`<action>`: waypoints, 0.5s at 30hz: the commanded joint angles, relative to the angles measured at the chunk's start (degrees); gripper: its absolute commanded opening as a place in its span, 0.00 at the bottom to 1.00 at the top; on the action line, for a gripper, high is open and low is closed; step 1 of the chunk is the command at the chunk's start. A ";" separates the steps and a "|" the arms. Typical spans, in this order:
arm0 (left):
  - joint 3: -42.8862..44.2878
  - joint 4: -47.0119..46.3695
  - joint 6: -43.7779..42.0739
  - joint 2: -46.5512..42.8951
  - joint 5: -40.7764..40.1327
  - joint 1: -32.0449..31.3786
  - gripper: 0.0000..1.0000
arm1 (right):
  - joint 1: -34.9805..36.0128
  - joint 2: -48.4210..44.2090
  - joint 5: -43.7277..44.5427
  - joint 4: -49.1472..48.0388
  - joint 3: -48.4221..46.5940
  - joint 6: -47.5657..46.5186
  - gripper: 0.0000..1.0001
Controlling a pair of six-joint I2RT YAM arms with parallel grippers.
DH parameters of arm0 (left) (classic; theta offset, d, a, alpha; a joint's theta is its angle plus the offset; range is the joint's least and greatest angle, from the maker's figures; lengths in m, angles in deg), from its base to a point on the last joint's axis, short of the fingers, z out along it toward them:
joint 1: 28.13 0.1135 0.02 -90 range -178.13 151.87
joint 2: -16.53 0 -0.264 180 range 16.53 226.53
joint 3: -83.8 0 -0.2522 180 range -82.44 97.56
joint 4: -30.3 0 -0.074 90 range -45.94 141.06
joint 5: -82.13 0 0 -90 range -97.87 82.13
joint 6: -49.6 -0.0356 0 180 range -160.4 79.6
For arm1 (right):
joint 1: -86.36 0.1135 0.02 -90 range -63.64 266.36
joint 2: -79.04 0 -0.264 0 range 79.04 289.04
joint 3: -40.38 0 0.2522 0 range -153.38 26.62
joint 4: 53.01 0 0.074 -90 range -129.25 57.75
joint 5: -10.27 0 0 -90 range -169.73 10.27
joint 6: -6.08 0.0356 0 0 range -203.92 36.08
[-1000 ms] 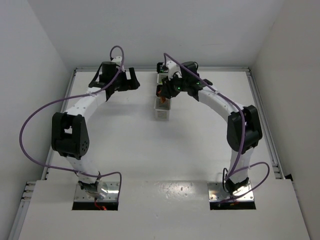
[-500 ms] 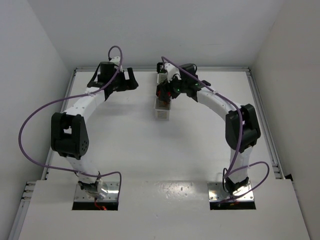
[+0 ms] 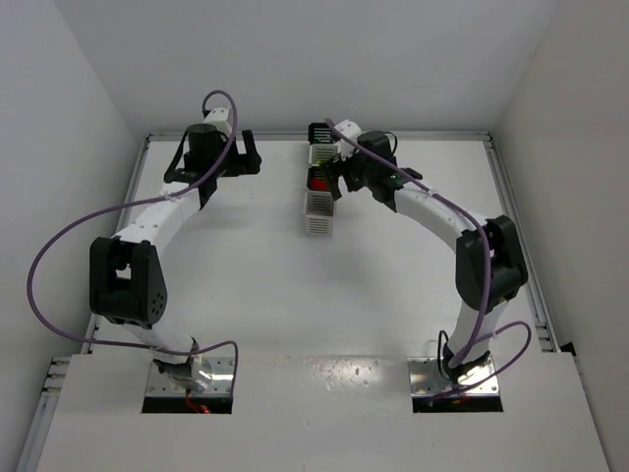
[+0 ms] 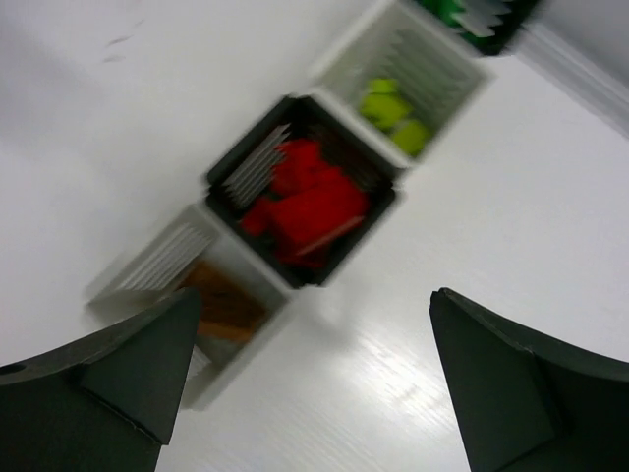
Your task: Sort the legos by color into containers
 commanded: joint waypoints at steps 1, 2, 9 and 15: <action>-0.34 -3.96 -5.17 -3.27 -4.11 0.65 1.00 | -2.02 -6.71 17.31 -1.84 -0.67 3.35 0.99; -1.13 -3.97 -5.89 -3.79 -5.59 0.65 1.00 | -3.68 -10.29 17.34 -1.81 0.55 3.36 0.99; -5.18 -7.31 -9.67 -4.32 -6.93 1.70 1.00 | -10.26 -21.74 18.13 4.24 12.31 -0.24 0.99; -4.49 -7.31 -10.20 -2.75 -6.13 3.37 1.00 | -19.75 -30.81 13.47 7.84 23.41 -10.08 0.99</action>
